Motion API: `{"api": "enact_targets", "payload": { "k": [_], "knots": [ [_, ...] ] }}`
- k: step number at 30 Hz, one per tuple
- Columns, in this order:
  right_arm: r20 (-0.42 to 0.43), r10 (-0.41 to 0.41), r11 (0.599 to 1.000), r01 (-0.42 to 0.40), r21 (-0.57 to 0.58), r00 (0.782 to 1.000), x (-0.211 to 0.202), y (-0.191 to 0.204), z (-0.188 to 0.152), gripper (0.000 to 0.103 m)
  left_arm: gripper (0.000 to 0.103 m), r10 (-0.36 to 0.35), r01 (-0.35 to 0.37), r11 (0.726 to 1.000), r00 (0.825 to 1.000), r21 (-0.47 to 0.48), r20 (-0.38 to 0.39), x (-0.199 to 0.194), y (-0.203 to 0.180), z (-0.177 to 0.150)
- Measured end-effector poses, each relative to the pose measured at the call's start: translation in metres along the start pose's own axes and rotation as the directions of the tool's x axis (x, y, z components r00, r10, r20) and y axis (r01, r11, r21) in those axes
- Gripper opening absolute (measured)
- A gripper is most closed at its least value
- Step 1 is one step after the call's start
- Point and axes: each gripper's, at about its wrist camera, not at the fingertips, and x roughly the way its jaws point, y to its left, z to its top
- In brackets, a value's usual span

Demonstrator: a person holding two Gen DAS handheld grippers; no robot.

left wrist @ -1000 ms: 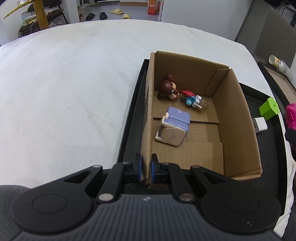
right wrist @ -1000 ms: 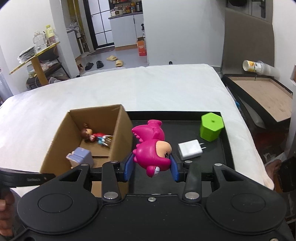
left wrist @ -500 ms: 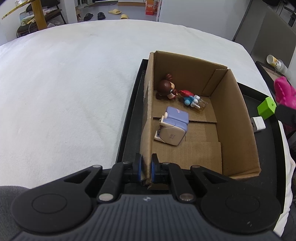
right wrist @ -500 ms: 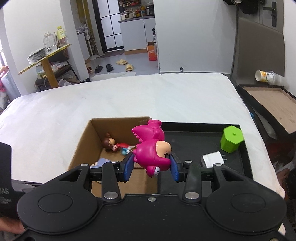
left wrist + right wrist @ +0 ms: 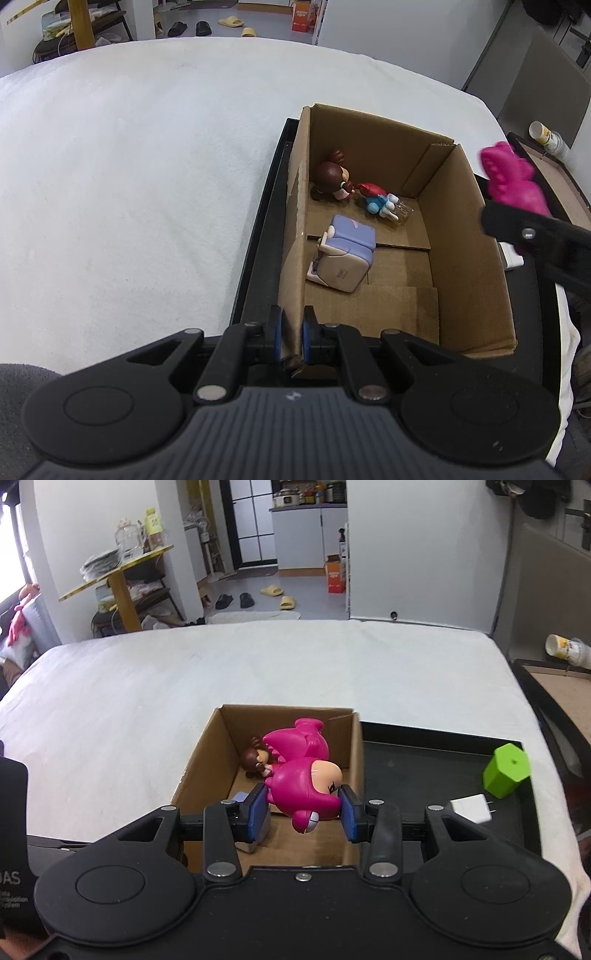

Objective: Organize rigid objects
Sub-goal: 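Lift and carry the pink dinosaur with the right gripper over the box, then open the right gripper to drop the pink dinosaur into the box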

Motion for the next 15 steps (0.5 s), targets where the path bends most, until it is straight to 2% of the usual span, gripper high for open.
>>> {"api": "enact_targets", "payload": {
  "k": [12, 15],
  "knots": [
    [-0.071, 0.001, 0.990, -0.011, -0.142, 0.997, 0.036, 0.026, 0.006, 0.041, 0.010, -0.030, 0.029, 0.999, 0.999, -0.033, -0.016, 0.002, 0.006, 0.003],
    [-0.084, -0.016, 0.981, -0.001, -0.195, 0.996, 0.040, 0.033, 0.004, 0.045, 0.010, -0.031, 0.031, 0.999, 0.999, -0.036, -0.018, 0.002, 0.005, 0.004]
  ]
}}
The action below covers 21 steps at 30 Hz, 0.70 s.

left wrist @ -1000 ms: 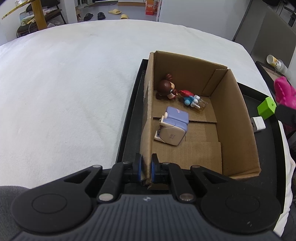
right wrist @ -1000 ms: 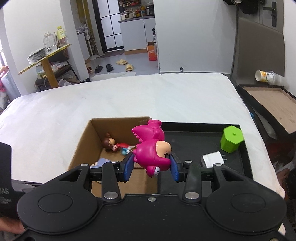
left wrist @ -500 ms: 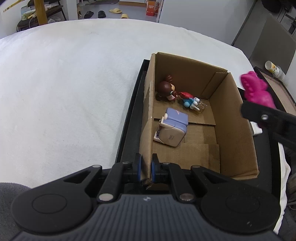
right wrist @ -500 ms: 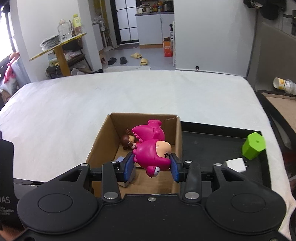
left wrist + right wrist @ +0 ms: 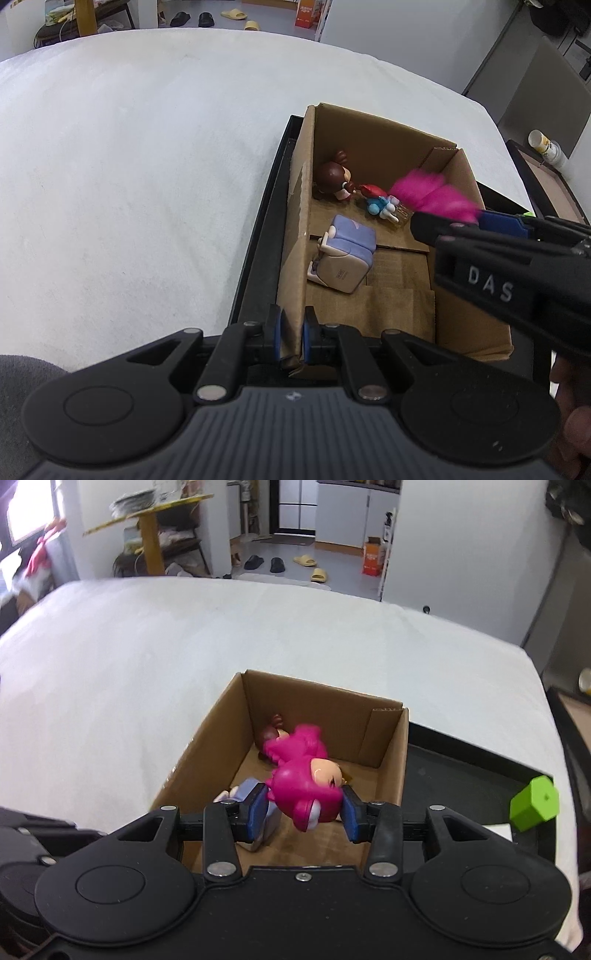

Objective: Organize rigid objects
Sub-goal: 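Open the right gripper to drop the pink dinosaur into the box, then move the right gripper to the white plug charger on the tray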

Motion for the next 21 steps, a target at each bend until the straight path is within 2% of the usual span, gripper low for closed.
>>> {"api": "enact_targets", "payload": {
  "k": [10, 15, 21],
  "knots": [
    [-0.003, 0.006, 1.000, -0.006, 0.002, 1.000, -0.016, -0.002, -0.011, 0.047, 0.010, -0.004, 0.004, 1.000, 1.000, -0.002, 0.007, 0.000, 0.002, -0.001],
    [0.011, 0.010, 0.999, -0.011, 0.039, 1.000, -0.026, -0.010, -0.014, 0.047, 0.010, 0.001, -0.001, 1.000, 1.000, 0.005, 0.009, 0.000, 0.001, -0.001],
    [0.027, -0.009, 0.998, 0.007, 0.063, 1.000, -0.040, -0.025, -0.017, 0.053, 0.010, -0.005, 0.005, 1.000, 1.000, 0.015, 0.014, 0.000, 0.002, -0.001]
  ]
}}
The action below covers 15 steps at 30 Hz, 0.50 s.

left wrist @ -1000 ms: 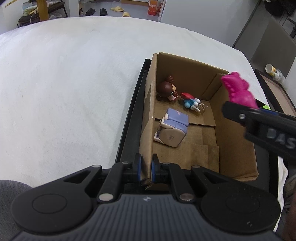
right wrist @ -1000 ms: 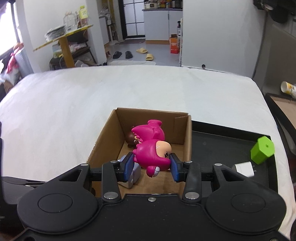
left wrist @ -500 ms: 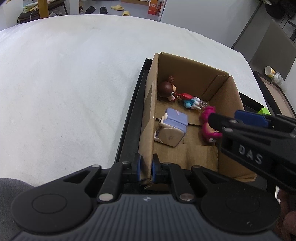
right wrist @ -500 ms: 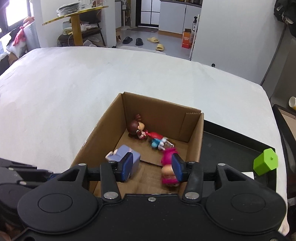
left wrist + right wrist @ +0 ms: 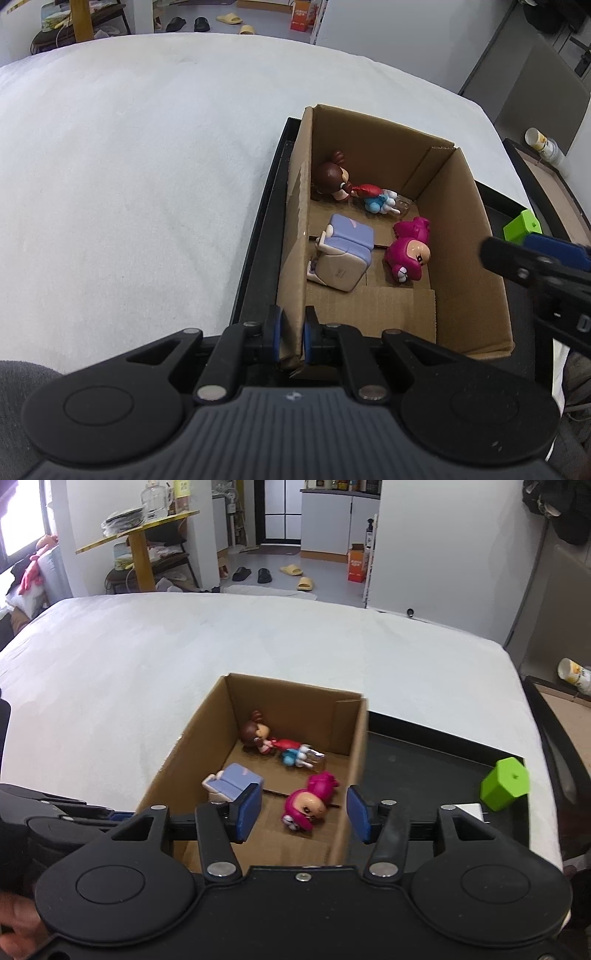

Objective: Organize rigid objects
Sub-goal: 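Move the right gripper to the white plug charger on the tray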

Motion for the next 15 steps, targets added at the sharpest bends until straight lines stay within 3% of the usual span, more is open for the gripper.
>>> {"api": "enact_targets", "payload": {
  "k": [15],
  "knots": [
    [0.005, -0.082, 0.995, 0.082, 0.057, 0.997, -0.004, -0.055, -0.015, 0.063, 0.010, 0.032, -0.032, 0.999, 0.999, 0.018, 0.002, 0.000, -0.006, 0.001]
  ]
}}
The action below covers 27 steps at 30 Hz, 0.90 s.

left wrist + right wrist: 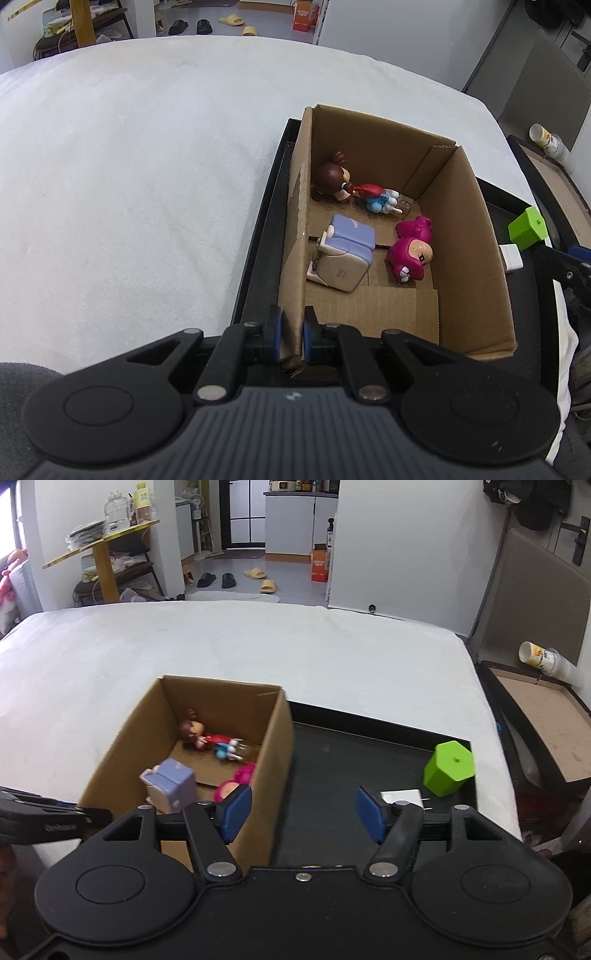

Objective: Organize rigid objects
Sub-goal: 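Move the right gripper to the white plug charger on the tray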

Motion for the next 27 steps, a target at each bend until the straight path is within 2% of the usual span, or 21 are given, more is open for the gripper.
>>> {"api": "enact_targets", "payload": {
  "k": [12, 27],
  "knots": [
    [0.008, -0.013, 0.999, 0.013, 0.032, 1.000, 0.021, -0.044, -0.012, 0.072, 0.009, 0.062, -0.062, 0.997, 0.998, 0.041, 0.004, 0.002, -0.004, 0.007],
    [0.023, -0.021, 0.998, 0.020, 0.051, 1.000, 0.065, -0.084, -0.039, 0.075, 0.009, 0.149, -0.150, 0.985, 0.989, 0.084, 0.012, 0.006, -0.022, 0.007]
  ]
}}
